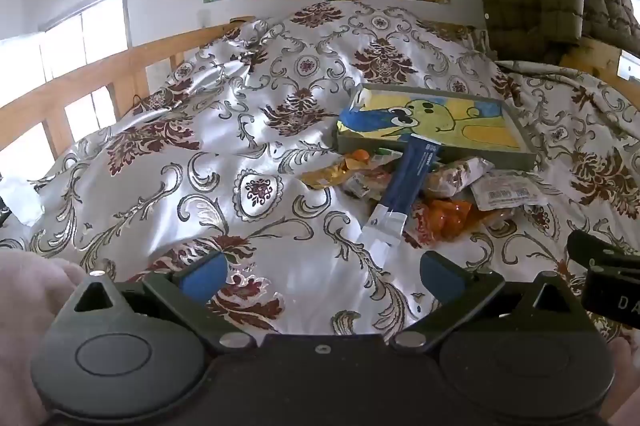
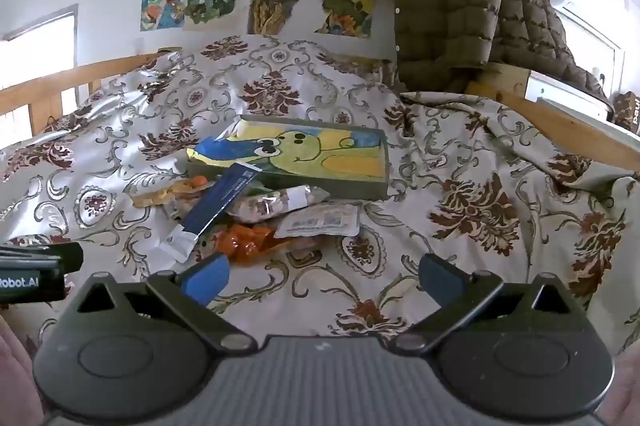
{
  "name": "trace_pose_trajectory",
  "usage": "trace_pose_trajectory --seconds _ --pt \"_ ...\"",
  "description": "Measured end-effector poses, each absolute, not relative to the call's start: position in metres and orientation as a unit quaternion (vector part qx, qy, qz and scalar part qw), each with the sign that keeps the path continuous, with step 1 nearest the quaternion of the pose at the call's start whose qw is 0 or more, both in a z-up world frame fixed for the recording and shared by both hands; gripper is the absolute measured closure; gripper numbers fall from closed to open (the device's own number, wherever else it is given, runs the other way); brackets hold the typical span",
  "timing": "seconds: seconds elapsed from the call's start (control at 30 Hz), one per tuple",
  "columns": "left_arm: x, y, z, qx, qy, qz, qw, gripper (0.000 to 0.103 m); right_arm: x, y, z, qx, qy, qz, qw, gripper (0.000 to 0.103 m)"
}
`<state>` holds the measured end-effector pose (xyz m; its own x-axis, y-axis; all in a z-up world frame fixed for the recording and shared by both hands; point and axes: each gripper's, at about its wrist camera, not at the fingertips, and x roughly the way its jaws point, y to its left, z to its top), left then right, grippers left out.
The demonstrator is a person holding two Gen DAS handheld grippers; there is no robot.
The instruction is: Organize snacks
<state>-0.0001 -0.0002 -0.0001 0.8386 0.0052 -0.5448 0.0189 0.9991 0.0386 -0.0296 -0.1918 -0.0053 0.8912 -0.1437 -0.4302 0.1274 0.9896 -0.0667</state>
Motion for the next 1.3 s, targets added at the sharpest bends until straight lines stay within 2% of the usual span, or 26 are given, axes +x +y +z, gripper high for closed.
trace_pose_trajectory --seconds 1.3 --pt "-0.0007 -0.0001 0.0 0.02 0.286 -0.005 0.958 0.001 -0.0261 -0.192 -0.0093 -0.013 0.24 -0.065 0.969 0.0"
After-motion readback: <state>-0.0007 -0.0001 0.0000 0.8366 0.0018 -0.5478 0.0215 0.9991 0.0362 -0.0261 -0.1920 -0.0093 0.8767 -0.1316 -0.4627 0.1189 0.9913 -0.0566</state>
